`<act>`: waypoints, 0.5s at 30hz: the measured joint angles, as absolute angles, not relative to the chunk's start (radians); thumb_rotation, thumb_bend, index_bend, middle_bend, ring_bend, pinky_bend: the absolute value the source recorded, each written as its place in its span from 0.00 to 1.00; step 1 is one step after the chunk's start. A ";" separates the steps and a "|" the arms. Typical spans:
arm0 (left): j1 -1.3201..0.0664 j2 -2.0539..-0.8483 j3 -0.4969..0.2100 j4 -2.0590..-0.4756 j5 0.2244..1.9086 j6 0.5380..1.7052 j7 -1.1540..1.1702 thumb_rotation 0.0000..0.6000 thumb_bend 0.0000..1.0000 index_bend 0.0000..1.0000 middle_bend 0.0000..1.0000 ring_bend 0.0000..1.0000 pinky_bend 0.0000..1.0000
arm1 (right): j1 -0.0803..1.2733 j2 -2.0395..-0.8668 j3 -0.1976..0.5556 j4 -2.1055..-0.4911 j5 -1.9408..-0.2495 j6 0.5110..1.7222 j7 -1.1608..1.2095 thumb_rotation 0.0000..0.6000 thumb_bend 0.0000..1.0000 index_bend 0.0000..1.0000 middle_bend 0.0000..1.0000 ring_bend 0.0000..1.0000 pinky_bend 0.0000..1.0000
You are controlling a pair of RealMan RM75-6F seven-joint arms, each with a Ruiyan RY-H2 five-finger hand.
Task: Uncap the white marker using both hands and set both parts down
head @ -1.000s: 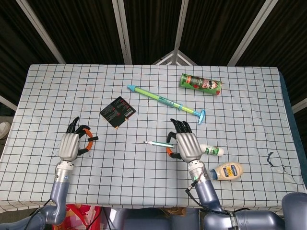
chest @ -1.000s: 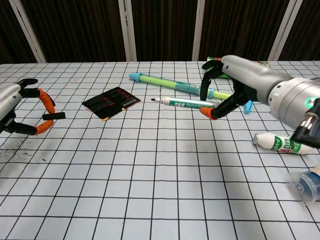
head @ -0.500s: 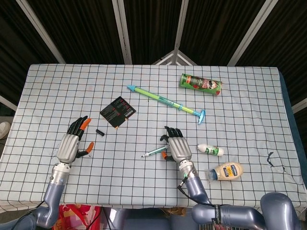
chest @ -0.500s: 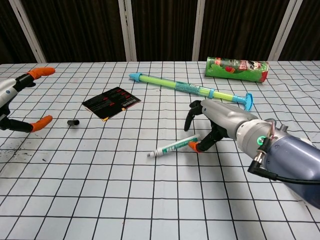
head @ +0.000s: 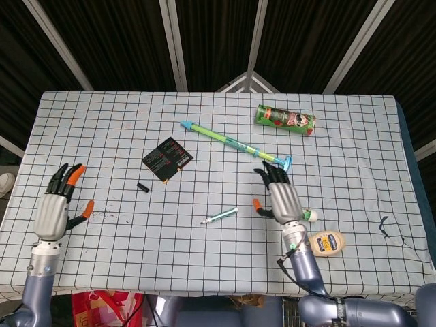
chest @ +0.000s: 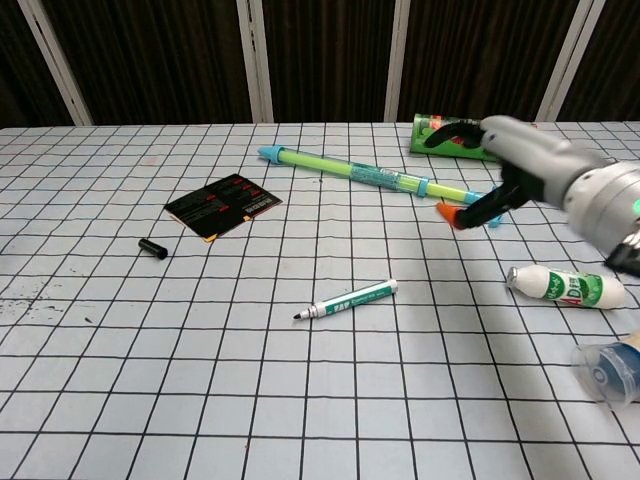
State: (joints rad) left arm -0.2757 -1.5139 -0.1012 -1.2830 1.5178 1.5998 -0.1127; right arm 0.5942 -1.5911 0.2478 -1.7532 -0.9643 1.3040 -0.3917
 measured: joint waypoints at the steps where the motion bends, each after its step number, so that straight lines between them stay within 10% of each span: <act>1: -0.266 -1.499 -0.101 -1.288 1.509 1.602 -0.094 1.00 0.49 0.13 0.07 0.00 0.10 | 0.570 -1.546 0.241 -1.765 -0.993 1.332 -0.388 1.00 0.42 0.21 0.03 0.03 0.00; 15: -0.132 -1.323 -0.124 -1.373 1.420 1.678 -0.050 1.00 0.49 0.11 0.08 0.00 0.10 | 0.387 -1.283 0.117 -1.690 -1.211 1.477 -0.355 1.00 0.42 0.21 0.03 0.04 0.00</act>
